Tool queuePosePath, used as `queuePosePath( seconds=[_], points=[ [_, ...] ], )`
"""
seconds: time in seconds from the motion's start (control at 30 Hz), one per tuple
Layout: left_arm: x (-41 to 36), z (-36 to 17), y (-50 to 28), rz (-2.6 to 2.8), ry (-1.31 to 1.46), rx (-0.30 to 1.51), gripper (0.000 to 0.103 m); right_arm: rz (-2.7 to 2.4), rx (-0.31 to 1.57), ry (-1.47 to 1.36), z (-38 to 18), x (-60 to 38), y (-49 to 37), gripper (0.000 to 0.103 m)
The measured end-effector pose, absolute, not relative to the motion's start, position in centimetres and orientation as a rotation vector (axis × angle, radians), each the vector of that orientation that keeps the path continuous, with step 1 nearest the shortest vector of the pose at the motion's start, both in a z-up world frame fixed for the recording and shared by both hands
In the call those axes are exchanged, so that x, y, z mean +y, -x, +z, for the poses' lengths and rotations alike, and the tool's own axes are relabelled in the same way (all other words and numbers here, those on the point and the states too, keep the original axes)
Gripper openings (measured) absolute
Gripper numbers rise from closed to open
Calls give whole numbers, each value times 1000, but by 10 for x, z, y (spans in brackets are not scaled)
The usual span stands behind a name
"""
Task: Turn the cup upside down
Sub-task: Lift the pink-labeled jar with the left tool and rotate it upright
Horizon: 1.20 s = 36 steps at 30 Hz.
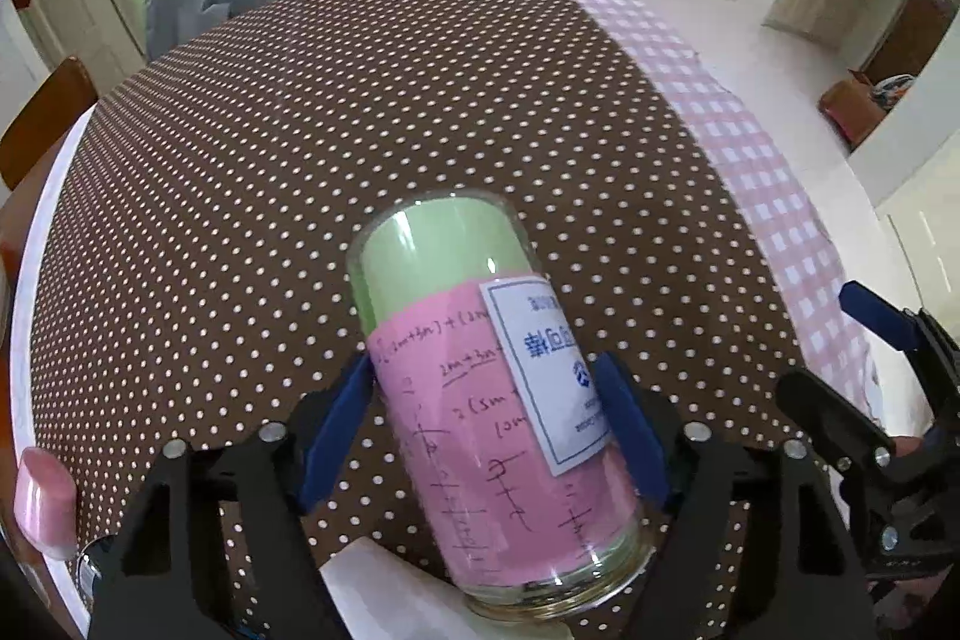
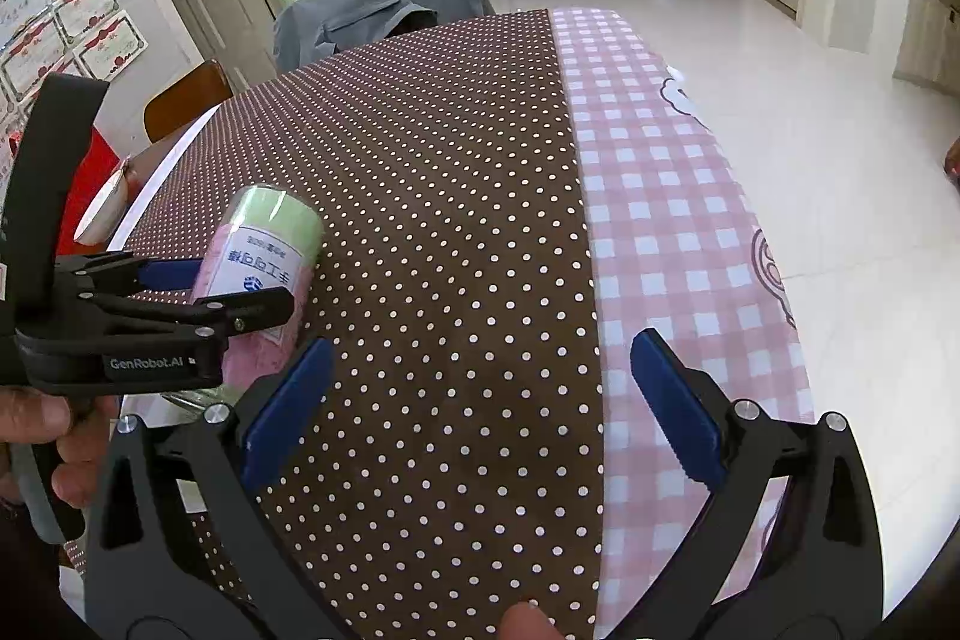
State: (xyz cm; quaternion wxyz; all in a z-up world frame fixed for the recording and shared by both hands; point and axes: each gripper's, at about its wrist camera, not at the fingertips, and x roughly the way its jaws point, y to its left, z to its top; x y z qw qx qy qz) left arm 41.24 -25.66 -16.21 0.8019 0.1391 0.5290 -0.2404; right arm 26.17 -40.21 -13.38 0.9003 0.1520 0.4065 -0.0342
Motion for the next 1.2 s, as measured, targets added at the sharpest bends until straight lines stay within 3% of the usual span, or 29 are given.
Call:
queuePosePath(
  seconds=[0.67,0.93,1.2],
  points=[
    [-228,-98,-361,-638,-191,972,68,-130,788,-313,-103,-392,-228,97],
    [-197,-54,-306,-677,-154,914,68,-138,735,-299,-76,-374,-195,97],
    [-161,-64,-228,-700,-146,955,68,-138,706,-305,-67,-353,-151,97]
  ],
)
